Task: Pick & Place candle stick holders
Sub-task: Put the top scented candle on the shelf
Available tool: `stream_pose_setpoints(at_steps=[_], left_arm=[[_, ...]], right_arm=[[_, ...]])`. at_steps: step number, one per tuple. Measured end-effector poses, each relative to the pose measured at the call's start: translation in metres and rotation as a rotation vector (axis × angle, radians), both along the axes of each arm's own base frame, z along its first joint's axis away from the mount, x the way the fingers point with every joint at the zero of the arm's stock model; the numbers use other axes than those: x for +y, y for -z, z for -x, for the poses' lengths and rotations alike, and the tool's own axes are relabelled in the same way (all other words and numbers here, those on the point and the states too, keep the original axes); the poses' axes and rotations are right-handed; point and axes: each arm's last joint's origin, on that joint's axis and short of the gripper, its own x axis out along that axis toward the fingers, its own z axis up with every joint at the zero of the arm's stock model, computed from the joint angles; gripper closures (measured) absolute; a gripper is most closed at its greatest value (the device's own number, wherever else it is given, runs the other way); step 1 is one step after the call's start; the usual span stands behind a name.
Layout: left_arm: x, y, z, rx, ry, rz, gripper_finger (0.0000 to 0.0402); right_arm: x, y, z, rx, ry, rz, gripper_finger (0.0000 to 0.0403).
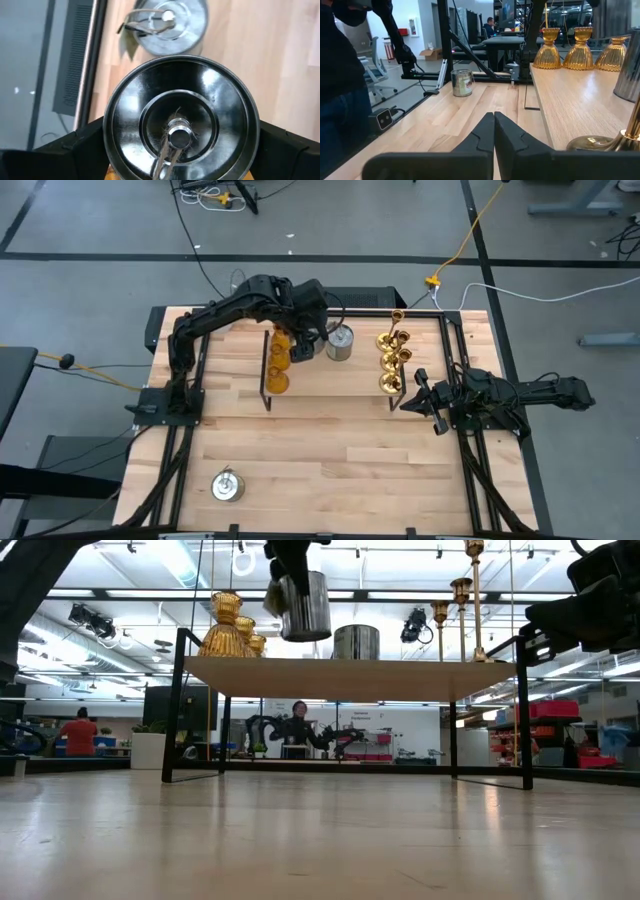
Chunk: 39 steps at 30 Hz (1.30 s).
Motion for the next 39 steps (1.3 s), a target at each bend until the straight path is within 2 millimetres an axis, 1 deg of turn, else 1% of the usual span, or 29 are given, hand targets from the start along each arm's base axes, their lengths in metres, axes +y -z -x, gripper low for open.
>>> stream_pose_setpoints(at_steps=[6,10,14,24,34,39], left_arm=[[-0.007,0.000,-0.002,-0.015,0.038,0.053,0.0033],[-0.011,0.001,-0.004,-0.018,0.051,0.055,0.0034],[-0.016,0.009,-0.013,0.001,0.051,0.067,0.0034],[-0.030,0.020,-0.028,0.002,0.087,0.070,0.0034],[-0.033,0.037,-0.044,0.028,0.074,0.077,0.0034],[-0.033,0.042,-0.048,0.031,0.075,0.077,0.0034]], right_arm=[[0.000,0.000,0.000,0.000,0.000,0.000,0.0389],[0.000,0.000,0.000,0.000,0.001,0.000,0.0389],[0.000,0.000,0.000,0.001,0.000,0.000,0.0389],[0.000,0.000,0.000,0.000,0.000,0.000,0.0389],[0.000,0.000,0.000,0.003,0.000,0.000,0.0389],[0.000,0.000,0.000,0.003,0.000,0.000,0.0389]])
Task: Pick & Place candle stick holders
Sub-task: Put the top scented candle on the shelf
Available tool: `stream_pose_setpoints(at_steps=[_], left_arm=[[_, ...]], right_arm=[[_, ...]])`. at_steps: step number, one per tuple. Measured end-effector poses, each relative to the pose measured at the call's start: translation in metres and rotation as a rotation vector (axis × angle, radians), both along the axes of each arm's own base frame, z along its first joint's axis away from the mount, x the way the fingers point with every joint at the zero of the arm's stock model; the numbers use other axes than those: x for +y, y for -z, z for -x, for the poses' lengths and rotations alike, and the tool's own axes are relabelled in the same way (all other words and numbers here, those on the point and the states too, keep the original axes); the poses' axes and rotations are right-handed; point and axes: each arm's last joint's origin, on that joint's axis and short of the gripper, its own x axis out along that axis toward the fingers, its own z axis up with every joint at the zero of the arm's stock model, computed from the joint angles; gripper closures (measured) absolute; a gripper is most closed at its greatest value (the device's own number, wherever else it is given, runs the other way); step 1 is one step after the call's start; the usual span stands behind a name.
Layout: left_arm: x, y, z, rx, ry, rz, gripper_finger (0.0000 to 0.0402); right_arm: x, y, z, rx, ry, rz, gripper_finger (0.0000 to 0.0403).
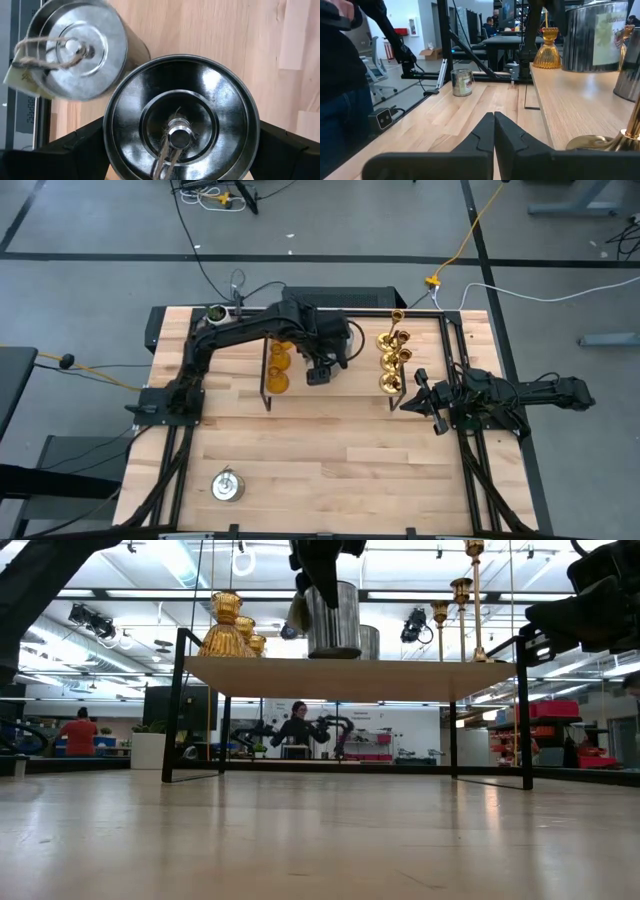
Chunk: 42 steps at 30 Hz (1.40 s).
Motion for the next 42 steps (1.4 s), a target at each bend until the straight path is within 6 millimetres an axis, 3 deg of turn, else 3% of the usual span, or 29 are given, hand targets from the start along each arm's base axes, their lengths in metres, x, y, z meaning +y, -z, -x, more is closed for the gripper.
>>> stream_pose_setpoints(at_steps=[15,42], left_arm=[[0.001,0.017,-0.012,0.033,0.001,0.007,0.0033],[0.012,0.021,-0.012,0.055,-0.014,0.012,0.0032]], right_arm=[[0.000,0.000,0.000,-0.001,0.001,0.000,0.0389],[0.000,0.000,0.000,-0.001,0.000,0.000,0.0389]])
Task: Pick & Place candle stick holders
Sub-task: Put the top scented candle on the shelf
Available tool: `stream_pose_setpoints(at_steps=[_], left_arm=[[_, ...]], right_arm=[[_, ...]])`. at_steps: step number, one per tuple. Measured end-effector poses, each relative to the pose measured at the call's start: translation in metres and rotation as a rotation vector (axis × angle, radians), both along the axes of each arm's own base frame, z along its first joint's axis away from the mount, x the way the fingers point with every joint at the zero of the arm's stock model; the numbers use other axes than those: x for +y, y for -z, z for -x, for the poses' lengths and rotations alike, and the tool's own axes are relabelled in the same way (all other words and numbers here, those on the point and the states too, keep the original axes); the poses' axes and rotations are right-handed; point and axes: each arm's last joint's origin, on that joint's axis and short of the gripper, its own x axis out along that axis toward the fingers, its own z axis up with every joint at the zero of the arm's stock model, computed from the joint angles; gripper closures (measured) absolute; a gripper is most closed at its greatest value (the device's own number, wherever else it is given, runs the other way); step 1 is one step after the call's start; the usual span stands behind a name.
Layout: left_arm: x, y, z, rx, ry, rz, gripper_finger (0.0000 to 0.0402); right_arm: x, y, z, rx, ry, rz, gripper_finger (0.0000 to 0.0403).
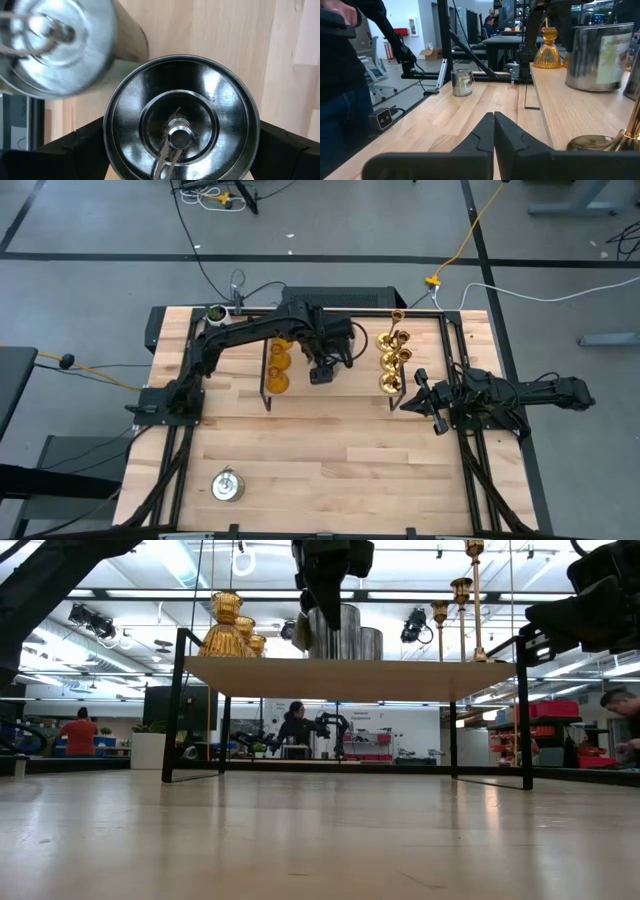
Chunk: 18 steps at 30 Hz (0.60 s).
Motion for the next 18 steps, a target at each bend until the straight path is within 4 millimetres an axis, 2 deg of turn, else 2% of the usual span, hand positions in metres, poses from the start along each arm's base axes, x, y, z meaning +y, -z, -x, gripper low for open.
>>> stream_pose_setpoints(at_steps=[18], left_arm=[[-0.0004,0.0005,0.0003,-0.001,0.006,0.039,0.0024]], right_arm=[[0.0000,-0.0001,0.0000,-0.001,0.001,0.000,0.0389]])
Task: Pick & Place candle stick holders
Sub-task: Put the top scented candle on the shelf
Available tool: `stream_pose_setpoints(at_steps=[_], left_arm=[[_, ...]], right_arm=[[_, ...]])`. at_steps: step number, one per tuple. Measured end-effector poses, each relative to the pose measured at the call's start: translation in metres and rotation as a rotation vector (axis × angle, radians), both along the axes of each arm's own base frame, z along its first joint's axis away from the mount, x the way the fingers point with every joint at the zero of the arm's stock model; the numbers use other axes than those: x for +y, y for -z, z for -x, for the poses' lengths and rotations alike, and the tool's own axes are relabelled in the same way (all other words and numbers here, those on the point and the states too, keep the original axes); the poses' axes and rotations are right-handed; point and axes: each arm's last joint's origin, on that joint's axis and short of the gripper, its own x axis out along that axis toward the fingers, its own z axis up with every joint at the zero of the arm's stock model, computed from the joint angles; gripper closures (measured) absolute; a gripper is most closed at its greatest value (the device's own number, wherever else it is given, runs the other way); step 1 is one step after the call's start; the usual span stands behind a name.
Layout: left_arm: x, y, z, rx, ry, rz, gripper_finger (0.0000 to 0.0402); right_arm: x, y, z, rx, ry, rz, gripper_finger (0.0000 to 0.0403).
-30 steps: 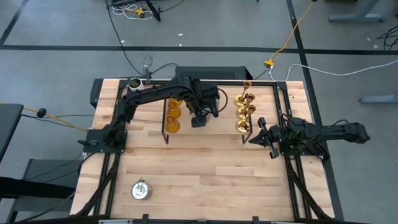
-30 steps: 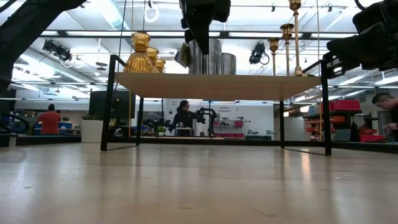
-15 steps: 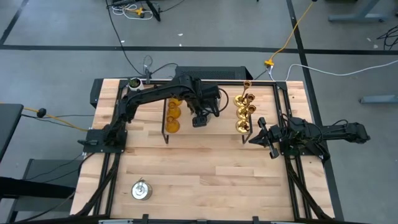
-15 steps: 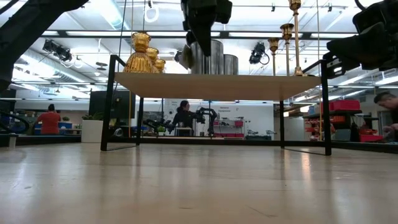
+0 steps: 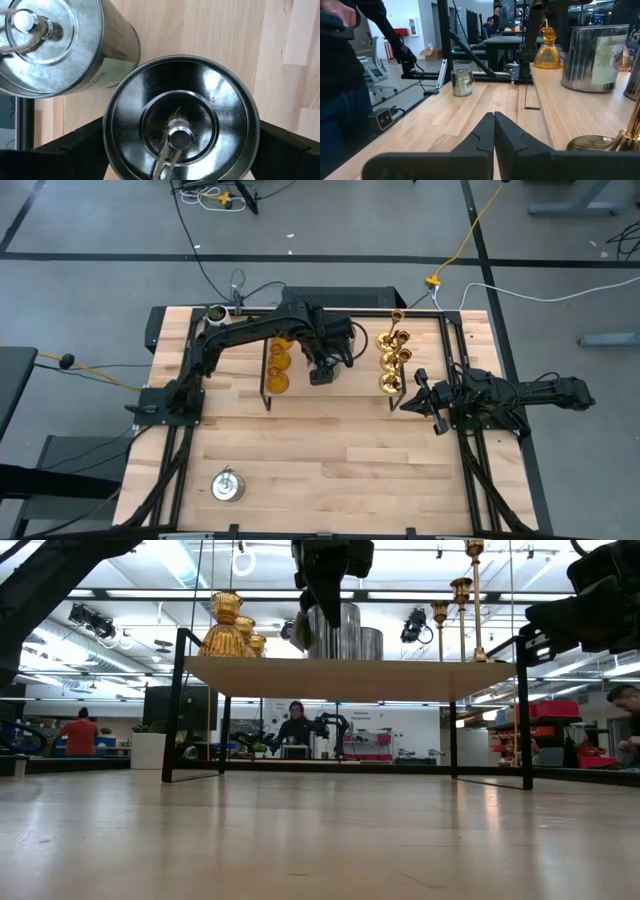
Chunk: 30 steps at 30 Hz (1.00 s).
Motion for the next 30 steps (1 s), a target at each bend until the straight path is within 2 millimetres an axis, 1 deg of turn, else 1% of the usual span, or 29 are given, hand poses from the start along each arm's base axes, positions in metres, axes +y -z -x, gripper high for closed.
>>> stream_pose_setpoints(at_steps=[11,30], left_arm=[[-0.0010,-0.0006,-0.0028,-0.026,0.001,-0.004,0.0025],[-0.0004,0.0004,-0.0004,0.001,-0.003,-0.011,0.0023]], right_arm=[[0.0000,0.0000,0.0000,0.000,-0.001,0.000,0.0389],[0.0000,0.0000,0.0000,0.000,0.000,0.000,0.0389]])
